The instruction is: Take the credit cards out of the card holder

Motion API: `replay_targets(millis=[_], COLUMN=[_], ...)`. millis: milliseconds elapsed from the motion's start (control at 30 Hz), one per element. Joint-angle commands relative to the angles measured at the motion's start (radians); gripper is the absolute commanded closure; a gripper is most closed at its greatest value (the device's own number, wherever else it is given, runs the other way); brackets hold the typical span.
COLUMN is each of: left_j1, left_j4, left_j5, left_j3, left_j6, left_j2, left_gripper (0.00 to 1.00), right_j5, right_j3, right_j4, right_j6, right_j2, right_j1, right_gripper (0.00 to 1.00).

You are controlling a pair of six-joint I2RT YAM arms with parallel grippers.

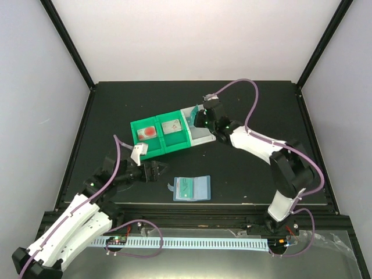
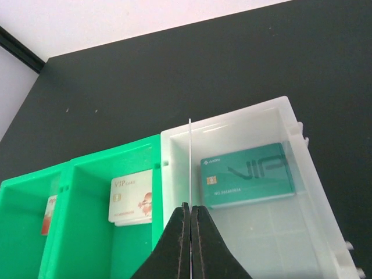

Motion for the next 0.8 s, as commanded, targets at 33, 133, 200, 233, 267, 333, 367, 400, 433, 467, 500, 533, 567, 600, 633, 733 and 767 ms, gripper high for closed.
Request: replay_targets(millis=[33,133,200,233,267,333,367,400,433,467,500,533,567,600,633,733,767], left_j1=[0.0,0.001,0.0,0.001,0.001,0.0,0.0,0.001,0.0,0.001,0.0,0.001,0.0,0.0,0.0,0.0,0.001], left_j4=[-0.028,-0.039,-0.047,-0.049,-0.048,-0.045,-0.045,-0.044,-0.043,-0.042,-0.042,-0.042,-0.04,-0.041,-0.04,-0.044,-0.046], left_j5=[0.066,0.066,0.073,0.078,0.084,0.096,0.098,0.098,0.098,0.1,0.101,0.102,0.102,0.102,0.101,0.098,0.095], left_j3=[-0.034,-0.047,-0.046,-0.046,-0.046,-0.046,-0.045,-0.045,-0.045,-0.045,-0.045,-0.045,-0.043,-0.043,-0.042,-0.037,-0.035], left_j6=[0.001,0.014,0.021,0.024,0.024,0.026,0.028,0.029,0.03,0.03,0.031,0.031,0.032,0.033,0.033,0.035,0.033], left_j2=[-0.065,-0.079,-0.084,-0.085,-0.087,-0.087,-0.087,-0.087,-0.087,-0.086,-0.086,-0.087,-0.087,-0.088,-0.088,-0.089,-0.088], left_gripper=[0.01,0.01,0.01,0.01,0.01,0.01,0.01,0.01,0.01,0.01,0.01,0.01,0.01,0.01,0.01,0.01,0.01], right_j5=[0.025,0.004,-0.008,-0.013,-0.015,-0.028,-0.037,-0.046,-0.051,-0.056,-0.058,-0.06,-0.059,-0.058,-0.057,-0.048,-0.043], right_j3=[0.1,0.142,0.162,0.171,0.182,0.205,0.214,0.218,0.221,0.224,0.228,0.23,0.235,0.241,0.246,0.268,0.274], right_j4=[-0.022,-0.024,-0.02,-0.019,-0.019,-0.024,-0.023,-0.019,-0.017,-0.018,-0.019,-0.019,-0.022,-0.026,-0.03,-0.056,-0.065], right_j6=[-0.004,0.01,0.02,0.024,0.029,0.039,0.043,0.046,0.048,0.05,0.05,0.053,0.055,0.056,0.056,0.054,0.051], right_j2=[0.119,0.184,0.216,0.231,0.248,0.278,0.291,0.301,0.311,0.321,0.328,0.334,0.339,0.345,0.349,0.355,0.351], right_j1=[-0.018,-0.027,-0.028,-0.029,-0.029,-0.031,-0.033,-0.034,-0.034,-0.036,-0.037,-0.039,-0.04,-0.042,-0.043,-0.047,-0.047], right_gripper=[0.99,0.99,0.99,0.99,0.99,0.99,0.99,0.99,0.99,0.99,0.98,0.97,0.96,0.94,0.92,0.87,0.85])
